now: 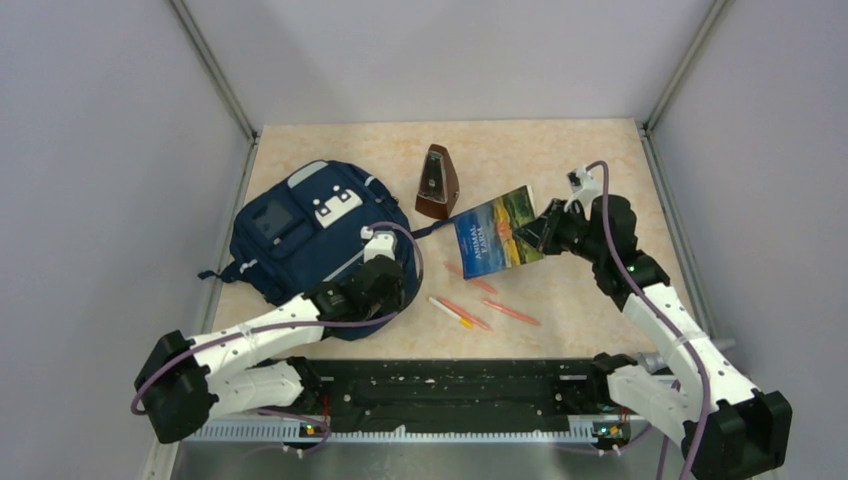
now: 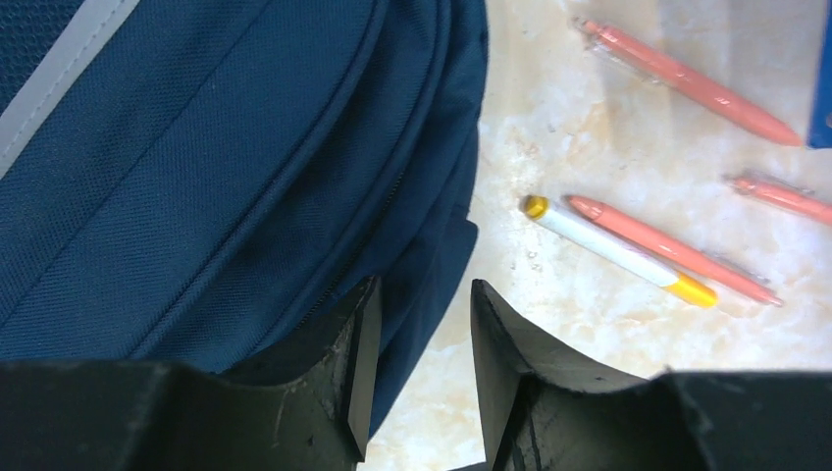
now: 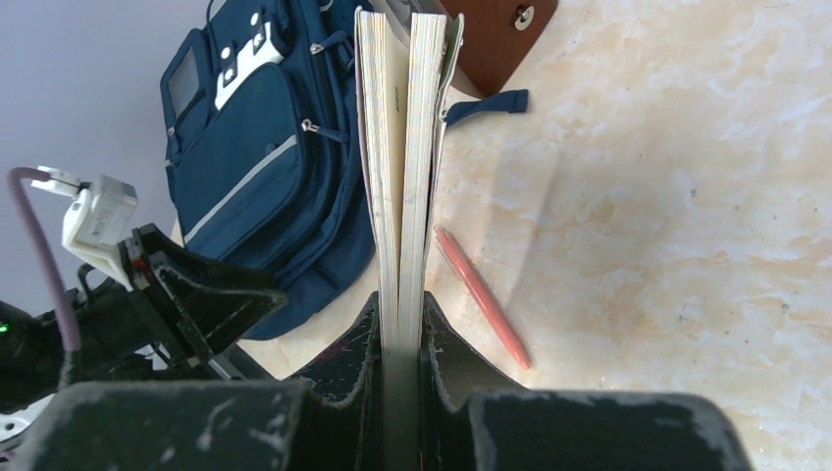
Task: Pack the student bag
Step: Place the book in the student bag.
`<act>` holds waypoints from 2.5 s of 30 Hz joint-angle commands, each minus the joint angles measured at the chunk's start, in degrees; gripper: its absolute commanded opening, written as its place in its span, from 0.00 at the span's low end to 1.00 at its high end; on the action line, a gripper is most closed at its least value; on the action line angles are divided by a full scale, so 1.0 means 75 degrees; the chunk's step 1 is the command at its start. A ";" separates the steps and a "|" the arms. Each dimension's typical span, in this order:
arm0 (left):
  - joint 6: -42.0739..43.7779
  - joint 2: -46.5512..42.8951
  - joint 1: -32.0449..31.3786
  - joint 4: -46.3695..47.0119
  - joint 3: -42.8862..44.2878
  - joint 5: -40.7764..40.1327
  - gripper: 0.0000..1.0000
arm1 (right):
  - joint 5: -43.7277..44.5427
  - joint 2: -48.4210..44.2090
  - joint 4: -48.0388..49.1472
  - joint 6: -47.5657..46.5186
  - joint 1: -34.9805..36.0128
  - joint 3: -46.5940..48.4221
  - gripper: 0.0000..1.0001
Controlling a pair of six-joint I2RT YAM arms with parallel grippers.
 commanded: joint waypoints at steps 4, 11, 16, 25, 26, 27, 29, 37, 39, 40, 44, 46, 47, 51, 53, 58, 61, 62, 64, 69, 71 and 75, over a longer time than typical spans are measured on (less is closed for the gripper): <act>-0.0033 0.0718 -0.0020 -0.0330 0.0305 -0.0741 0.44 | -0.0390 -0.0086 0.0831 0.0243 -0.0013 0.0005 0.00; -0.0294 0.1271 -0.0028 -0.0508 0.0445 -0.1030 0.42 | -0.0414 -0.0229 0.0767 0.0260 -0.0011 -0.0004 0.00; -0.0436 0.1204 -0.0028 -0.0737 0.0496 -0.1628 0.42 | -0.0433 -0.0246 0.0781 0.0273 -0.0009 -0.0047 0.00; -0.0355 0.1305 -0.0028 -0.0822 0.0787 -0.2610 0.42 | -0.0544 -0.0238 0.0923 0.0368 -0.0015 -0.0092 0.00; -0.0335 0.1361 -0.0027 -0.0818 0.0812 -0.2732 0.42 | -0.0544 -0.0242 0.0925 0.0369 -0.0014 -0.0091 0.00; -0.0359 0.1416 -0.0028 -0.0872 0.0859 -0.2831 0.42 | -0.0544 -0.0245 0.0925 0.0361 -0.0014 -0.0102 0.00; -0.0388 0.1500 -0.0026 -0.0929 0.0953 -0.2932 0.41 | -0.0560 -0.0245 0.0930 0.0361 -0.0011 -0.0114 0.00; -0.0353 0.1999 -0.0028 -0.0811 0.1079 -0.3074 0.40 | -0.0591 -0.0225 0.1048 0.0407 -0.0010 -0.0223 0.00; -0.0362 0.2136 -0.0030 -0.0782 0.1086 -0.2929 0.40 | -0.0594 -0.0221 0.1054 0.0411 -0.0019 -0.0238 0.00; -0.0326 0.2168 -0.0029 -0.0718 0.1063 -0.2810 0.40 | -0.0597 -0.0206 0.1058 0.0408 -0.0021 -0.0240 0.00; -0.0214 0.2224 -0.0029 -0.0426 0.0937 -0.2546 0.38 | -0.0627 -0.0210 0.1077 0.0424 -0.0011 -0.0245 0.00; -0.0215 0.2207 -0.0028 -0.0514 0.0974 -0.2663 0.29 | -0.0636 -0.0217 0.1060 0.0419 -0.0012 -0.0238 0.00; -0.0207 0.2152 -0.0028 -0.0604 0.1021 -0.2761 0.23 | -0.0638 -0.0224 0.1060 0.0424 -0.0007 -0.0233 0.00; 0.0119 0.1729 -0.0036 -0.1015 0.1486 -0.2993 0.10 | -0.0650 -0.0202 0.1032 0.0439 -0.0010 -0.0203 0.00; 0.0432 0.1427 -0.0029 -0.1270 0.1926 -0.3094 0.01 | -0.0669 -0.0151 0.1039 0.0529 -0.0015 -0.0203 0.00; 0.1869 0.0611 -0.0020 -0.1210 0.2859 -0.3440 0.00 | -0.0717 -0.0113 0.1306 0.1102 -0.0009 -0.0366 0.00; 0.2937 0.0216 -0.0017 -0.0848 0.3259 -0.3611 0.00 | -0.0613 -0.0143 0.1476 0.1563 0.0109 -0.0511 0.00; 0.3245 0.0125 -0.0008 -0.0792 0.3401 -0.3689 0.00 | -0.0532 -0.0159 0.1592 0.1743 0.0206 -0.0564 0.00; 0.3874 0.0040 0.0005 -0.0694 0.3682 -0.3816 0.00 | -0.0382 -0.0183 0.1975 0.2135 0.0428 -0.0704 0.00; 0.4902 0.0005 0.0119 -0.0233 0.4092 -0.3780 0.00 | 0.0240 -0.0045 0.3351 0.3276 0.1300 -0.1160 0.00; 0.5107 0.0035 0.0146 -0.0214 0.4264 -0.3752 0.00 | 0.0550 0.0160 0.3687 0.3452 0.1733 -0.1159 0.00; 0.5359 0.0009 0.0162 -0.0213 0.4456 -0.3618 0.00 | 0.1154 0.0728 0.4491 0.3783 0.2577 -0.1026 0.00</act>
